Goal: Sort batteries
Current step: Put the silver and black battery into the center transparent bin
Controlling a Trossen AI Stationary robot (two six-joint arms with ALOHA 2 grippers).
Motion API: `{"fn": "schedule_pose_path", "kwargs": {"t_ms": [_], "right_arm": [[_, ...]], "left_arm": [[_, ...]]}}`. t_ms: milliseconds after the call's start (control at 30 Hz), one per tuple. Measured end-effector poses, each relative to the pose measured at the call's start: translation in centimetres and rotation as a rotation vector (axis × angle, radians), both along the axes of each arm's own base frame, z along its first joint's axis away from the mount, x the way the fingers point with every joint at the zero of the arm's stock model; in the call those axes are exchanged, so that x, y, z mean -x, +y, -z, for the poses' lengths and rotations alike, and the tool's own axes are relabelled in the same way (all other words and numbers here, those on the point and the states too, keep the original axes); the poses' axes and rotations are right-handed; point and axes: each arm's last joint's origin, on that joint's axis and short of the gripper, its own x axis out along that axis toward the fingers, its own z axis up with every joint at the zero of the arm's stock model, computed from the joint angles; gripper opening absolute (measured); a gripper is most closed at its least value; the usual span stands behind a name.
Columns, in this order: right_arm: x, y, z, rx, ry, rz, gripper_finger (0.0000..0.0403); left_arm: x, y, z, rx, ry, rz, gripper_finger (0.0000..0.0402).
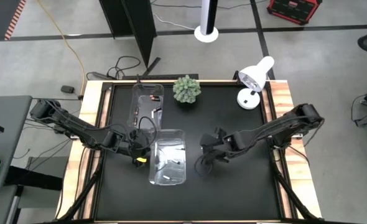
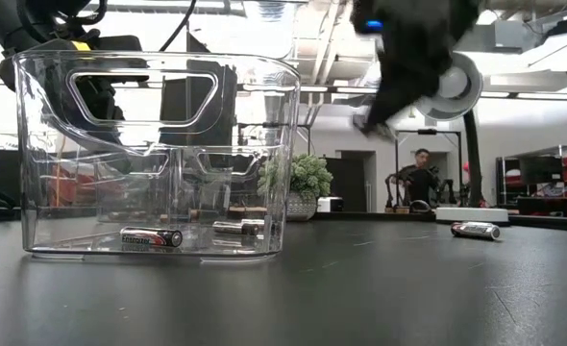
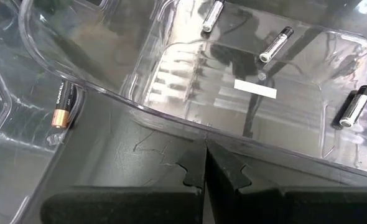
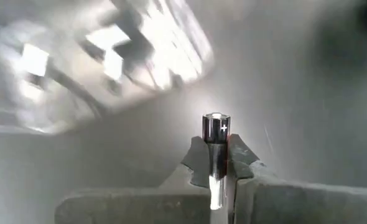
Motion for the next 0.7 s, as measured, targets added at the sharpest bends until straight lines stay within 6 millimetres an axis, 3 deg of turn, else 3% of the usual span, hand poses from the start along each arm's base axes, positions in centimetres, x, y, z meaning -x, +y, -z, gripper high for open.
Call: {"fn": "schedule_pose_path", "kwargs": {"t_ms": [167,300,467,700], "right_arm": [[-0.1,1.9,-3.7,0.136,-0.225,-0.304,0.0007],[0.0,3.0,-5.5,0.205,-0.335,-0.497,0.001],[-0.7,2.5,-5.5,0.222,-0.363,-0.511,0.0011],[-3.9,0.2,-4.2,0.196,-0.46,-0.47,0.0012]], "left_arm": [[0.0,0.0,0.0,-0.001,0.001,0.001,0.0002],[0.0,0.0,0.0,-0.001,0.002,0.001,0.0002],[0.0,0.0,0.0,-0.002,0.002,0.002,0.0002],[0.0,0.0,0.0,-0.009,-0.002,0.013,0.0002]]}}
